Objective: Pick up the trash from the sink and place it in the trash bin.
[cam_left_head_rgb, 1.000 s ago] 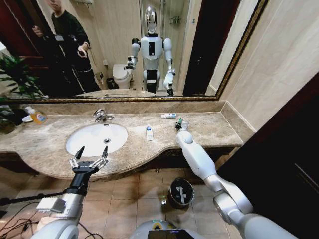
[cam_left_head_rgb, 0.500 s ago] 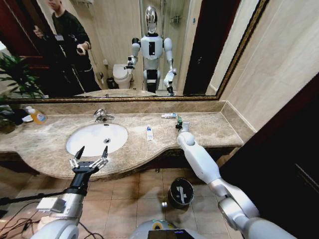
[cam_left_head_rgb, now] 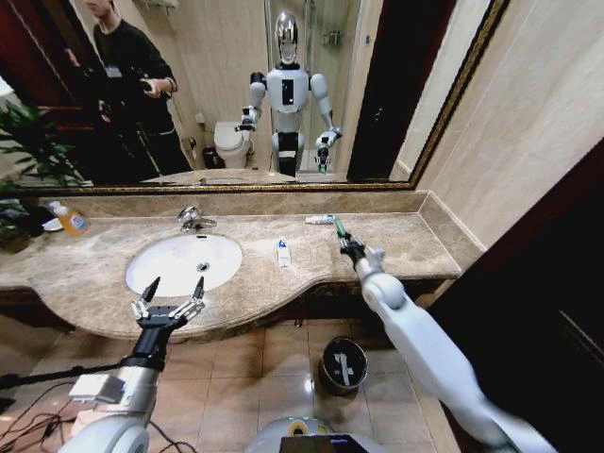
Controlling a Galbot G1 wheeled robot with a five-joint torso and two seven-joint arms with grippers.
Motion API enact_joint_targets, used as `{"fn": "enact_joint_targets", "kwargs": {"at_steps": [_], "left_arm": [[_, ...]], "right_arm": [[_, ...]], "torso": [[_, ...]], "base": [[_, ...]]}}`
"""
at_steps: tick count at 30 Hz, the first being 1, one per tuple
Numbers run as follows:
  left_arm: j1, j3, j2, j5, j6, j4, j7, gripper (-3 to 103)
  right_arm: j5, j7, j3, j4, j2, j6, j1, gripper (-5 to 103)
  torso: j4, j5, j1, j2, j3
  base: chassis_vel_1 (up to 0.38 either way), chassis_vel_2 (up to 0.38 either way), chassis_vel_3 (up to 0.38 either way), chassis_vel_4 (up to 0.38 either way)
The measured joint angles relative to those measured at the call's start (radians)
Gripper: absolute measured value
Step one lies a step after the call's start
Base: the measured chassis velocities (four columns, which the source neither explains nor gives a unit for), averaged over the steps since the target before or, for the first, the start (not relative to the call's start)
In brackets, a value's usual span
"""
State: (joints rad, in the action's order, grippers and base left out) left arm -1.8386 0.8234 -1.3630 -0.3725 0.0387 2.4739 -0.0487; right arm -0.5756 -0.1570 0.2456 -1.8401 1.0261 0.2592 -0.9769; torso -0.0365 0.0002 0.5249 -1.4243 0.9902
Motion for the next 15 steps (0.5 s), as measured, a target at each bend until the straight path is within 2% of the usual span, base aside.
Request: {"fn": "enact_joint_targets", "kwargs": {"at_steps": [7,9,15], "left_arm": [[0.000,0.000,0.000,0.000,0.000,0.000,0.000,100],[0.000,0.000,0.000,0.000,0.000,0.000,0.000,100],[0.000,0.000,0.000,0.000,0.000,0.000,0.000,100]], "right_arm": [[-0.011,0.030,0.087,-0.127,-0.007,-0.027,-0.199,21],[0.038,0.033,0.110,-0.169,0.022,-0.048,-0.297,21],[0.086,0.025,0.113,-0.226,0.077,-0.077,-0.399,21]], "torso": [[-0.0003,0.0001,0.000,0.000,0.000],[-0.0001,0.0000,0.000,0.000,0.000],[-0.0003,-0.0002,0.000,0.000,0.000]], "base": [[0.000,0.000,0.000,0.000],[0.000,0.000,0.000,0.000],[0.000,0.000,0.000,0.000]]}}
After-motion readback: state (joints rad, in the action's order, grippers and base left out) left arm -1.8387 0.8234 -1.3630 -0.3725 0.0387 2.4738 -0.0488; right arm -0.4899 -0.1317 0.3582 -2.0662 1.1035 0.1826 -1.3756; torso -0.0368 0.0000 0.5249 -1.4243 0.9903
